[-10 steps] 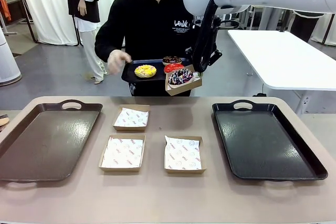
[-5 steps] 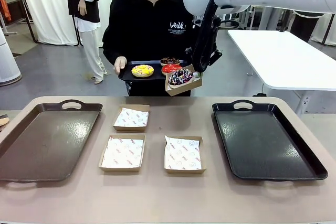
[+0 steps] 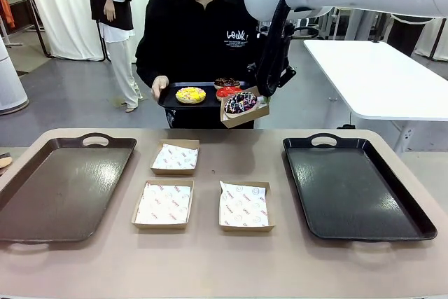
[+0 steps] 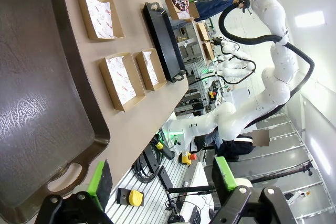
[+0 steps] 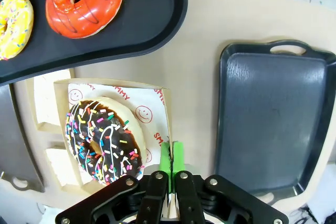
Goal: Individually package the donuts and arrange them on the tray.
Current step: Place the picked Paper togo box on the Handle tray while simultaneously picking up another Paper togo box from the table with the other hand.
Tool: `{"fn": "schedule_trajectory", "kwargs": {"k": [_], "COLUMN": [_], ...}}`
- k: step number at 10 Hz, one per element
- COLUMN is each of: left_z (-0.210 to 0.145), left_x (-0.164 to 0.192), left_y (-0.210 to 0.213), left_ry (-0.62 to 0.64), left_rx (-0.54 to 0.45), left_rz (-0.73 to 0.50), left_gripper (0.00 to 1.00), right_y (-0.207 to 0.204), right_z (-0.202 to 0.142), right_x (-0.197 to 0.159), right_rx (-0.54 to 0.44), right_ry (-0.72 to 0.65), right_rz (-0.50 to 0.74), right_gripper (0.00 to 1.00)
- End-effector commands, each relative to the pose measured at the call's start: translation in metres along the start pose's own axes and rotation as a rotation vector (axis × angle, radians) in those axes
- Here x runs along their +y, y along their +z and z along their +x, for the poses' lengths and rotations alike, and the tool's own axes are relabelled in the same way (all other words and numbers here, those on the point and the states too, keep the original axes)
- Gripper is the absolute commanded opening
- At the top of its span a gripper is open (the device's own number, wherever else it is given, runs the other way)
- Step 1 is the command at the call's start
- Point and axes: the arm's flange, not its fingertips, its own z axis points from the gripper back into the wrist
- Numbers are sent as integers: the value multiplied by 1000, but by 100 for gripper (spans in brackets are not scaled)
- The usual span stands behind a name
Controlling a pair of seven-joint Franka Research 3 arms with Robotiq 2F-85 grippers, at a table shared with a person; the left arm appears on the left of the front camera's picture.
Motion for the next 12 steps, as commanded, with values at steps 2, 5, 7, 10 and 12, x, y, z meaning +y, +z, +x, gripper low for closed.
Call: {"fn": "schedule_trajectory", "kwargs": {"k": [2, 5, 7, 10, 12], "left_z": [7, 59, 102, 163, 197], "left_x": [-11, -66, -102, -141, -150], "left_y": [-6, -41, -67, -135, -185], "left_ry": [-11, -101, -115, -148, -131], "left_rx": [22, 134, 176, 206, 231], "left_rz": [59, 228, 361, 638, 798], "left_gripper": [100, 100, 100, 100, 100], "right_y": [3, 6, -3, -20, -40], "right_z": [-4, -14, -25, -45, -49], "right_x": [-15, -86, -134, -194, -220], "right_rx": [-17, -17, -10, -24, -37], "right_ry": [66, 59, 32, -19, -60], "right_rz": [-15, -5, 6, 6, 40], "right_gripper": [1, 1, 1, 1, 1]}}
